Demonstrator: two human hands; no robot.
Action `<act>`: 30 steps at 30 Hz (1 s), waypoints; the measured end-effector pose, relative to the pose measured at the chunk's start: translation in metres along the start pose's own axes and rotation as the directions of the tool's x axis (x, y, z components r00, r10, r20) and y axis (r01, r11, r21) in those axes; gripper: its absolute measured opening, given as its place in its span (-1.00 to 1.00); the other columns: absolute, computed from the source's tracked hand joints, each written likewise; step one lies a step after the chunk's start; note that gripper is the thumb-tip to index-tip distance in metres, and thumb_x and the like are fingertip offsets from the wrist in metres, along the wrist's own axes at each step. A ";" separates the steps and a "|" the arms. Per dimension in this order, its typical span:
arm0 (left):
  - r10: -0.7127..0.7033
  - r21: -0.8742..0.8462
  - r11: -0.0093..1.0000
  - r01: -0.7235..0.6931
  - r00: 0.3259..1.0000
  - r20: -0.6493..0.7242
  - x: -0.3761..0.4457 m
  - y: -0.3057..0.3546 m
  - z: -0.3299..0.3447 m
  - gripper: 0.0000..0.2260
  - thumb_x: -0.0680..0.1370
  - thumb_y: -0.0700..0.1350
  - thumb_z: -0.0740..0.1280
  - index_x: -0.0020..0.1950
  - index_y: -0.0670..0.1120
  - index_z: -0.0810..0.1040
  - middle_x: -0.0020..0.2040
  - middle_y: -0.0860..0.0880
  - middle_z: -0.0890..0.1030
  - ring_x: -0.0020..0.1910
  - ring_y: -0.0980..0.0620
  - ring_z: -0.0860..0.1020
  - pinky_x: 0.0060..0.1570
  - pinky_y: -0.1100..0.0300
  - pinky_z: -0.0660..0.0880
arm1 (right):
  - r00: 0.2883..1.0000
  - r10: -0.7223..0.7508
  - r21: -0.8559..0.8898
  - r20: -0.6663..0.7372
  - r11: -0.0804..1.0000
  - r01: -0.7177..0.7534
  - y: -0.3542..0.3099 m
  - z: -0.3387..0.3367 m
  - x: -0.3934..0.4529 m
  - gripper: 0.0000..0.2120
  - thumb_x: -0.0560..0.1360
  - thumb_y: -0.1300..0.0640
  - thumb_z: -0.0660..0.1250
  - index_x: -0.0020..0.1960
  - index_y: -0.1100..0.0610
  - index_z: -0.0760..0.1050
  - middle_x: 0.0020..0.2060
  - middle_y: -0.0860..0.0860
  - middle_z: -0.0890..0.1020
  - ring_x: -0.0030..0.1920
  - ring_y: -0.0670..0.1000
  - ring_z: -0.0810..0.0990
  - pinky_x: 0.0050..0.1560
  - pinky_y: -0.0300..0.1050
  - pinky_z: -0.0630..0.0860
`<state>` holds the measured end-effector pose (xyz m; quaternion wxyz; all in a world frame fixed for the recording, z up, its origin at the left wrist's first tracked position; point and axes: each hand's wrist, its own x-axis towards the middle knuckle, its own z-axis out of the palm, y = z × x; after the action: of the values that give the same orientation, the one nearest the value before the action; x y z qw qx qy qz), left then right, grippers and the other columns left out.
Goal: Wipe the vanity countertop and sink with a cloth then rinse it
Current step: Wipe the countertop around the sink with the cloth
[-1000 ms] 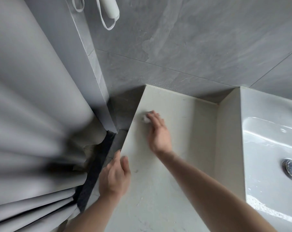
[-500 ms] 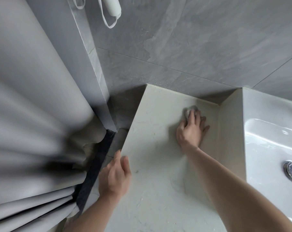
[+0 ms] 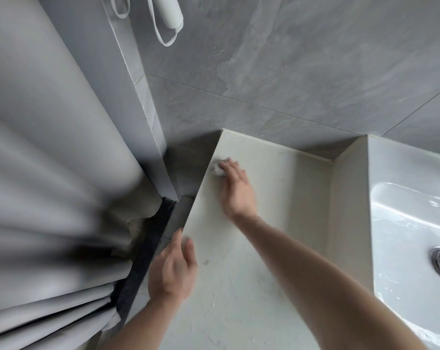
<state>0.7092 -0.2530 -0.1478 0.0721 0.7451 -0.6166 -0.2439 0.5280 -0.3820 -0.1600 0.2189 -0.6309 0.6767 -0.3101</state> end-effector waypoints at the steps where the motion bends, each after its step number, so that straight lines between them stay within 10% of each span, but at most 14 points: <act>1: -0.002 -0.004 1.000 0.002 1.000 0.000 0.000 0.000 0.000 -0.54 0.66 0.18 -0.06 0.49 0.07 0.30 0.24 -0.03 0.65 0.12 -0.19 0.62 -0.01 0.01 0.49 | 0.998 0.045 -0.017 -0.045 0.999 -0.046 0.015 -0.014 0.002 -0.50 0.56 0.34 0.17 0.46 0.06 0.48 0.55 0.10 0.39 0.59 0.12 0.27 0.62 -0.07 0.06; 6: -0.001 -0.011 1.000 0.001 1.000 0.000 -0.002 0.002 -0.002 -0.52 0.66 0.17 -0.06 0.52 0.06 0.30 0.28 -0.04 0.63 0.16 -0.19 0.61 0.04 0.02 0.50 | 0.903 0.281 -0.145 -0.325 0.929 -0.341 0.098 -0.090 0.012 -0.57 0.62 0.18 0.08 0.42 0.14 0.50 0.48 0.18 0.46 0.54 0.23 0.34 0.56 0.04 0.19; 15: 0.003 0.026 1.000 -0.003 1.000 -0.004 0.001 0.002 0.000 -0.56 0.66 0.15 -0.02 0.46 0.06 0.37 0.24 -0.02 0.65 0.10 -0.18 0.64 -0.01 0.03 0.50 | 0.782 0.497 -0.304 -0.375 0.731 -0.611 0.105 -0.080 0.032 -0.40 0.57 0.08 0.15 0.60 0.12 0.25 0.60 0.12 0.25 0.58 0.29 0.16 0.56 0.30 0.00; 22: -0.015 0.036 0.999 0.015 1.000 0.006 0.001 0.003 0.001 -0.53 0.66 0.15 -0.01 0.50 0.01 0.37 0.31 -0.03 0.62 0.18 -0.16 0.62 0.09 0.03 0.49 | 0.830 0.510 -0.335 -0.225 0.759 -0.558 0.026 -0.011 0.079 -0.31 0.59 -0.01 0.10 0.67 0.14 0.03 0.67 0.12 0.05 0.65 0.23 0.00 0.60 0.23 -0.08; 30: -0.032 0.047 0.998 0.031 0.999 0.013 0.001 0.004 0.001 -0.47 0.64 0.18 -0.09 0.54 0.05 0.31 0.36 0.00 0.59 0.26 -0.12 0.57 0.17 0.04 0.45 | 0.988 0.108 -0.416 0.113 0.908 -0.052 -0.035 0.045 0.075 -0.44 0.58 0.14 0.09 0.58 0.09 0.29 0.65 0.04 0.17 0.65 0.17 -0.03 0.62 0.21 -0.11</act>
<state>0.7052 -0.2547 -0.1474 0.0466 0.7545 -0.6108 -0.2357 0.5762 -0.4633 -0.1602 0.1385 -0.6537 0.7360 -0.1086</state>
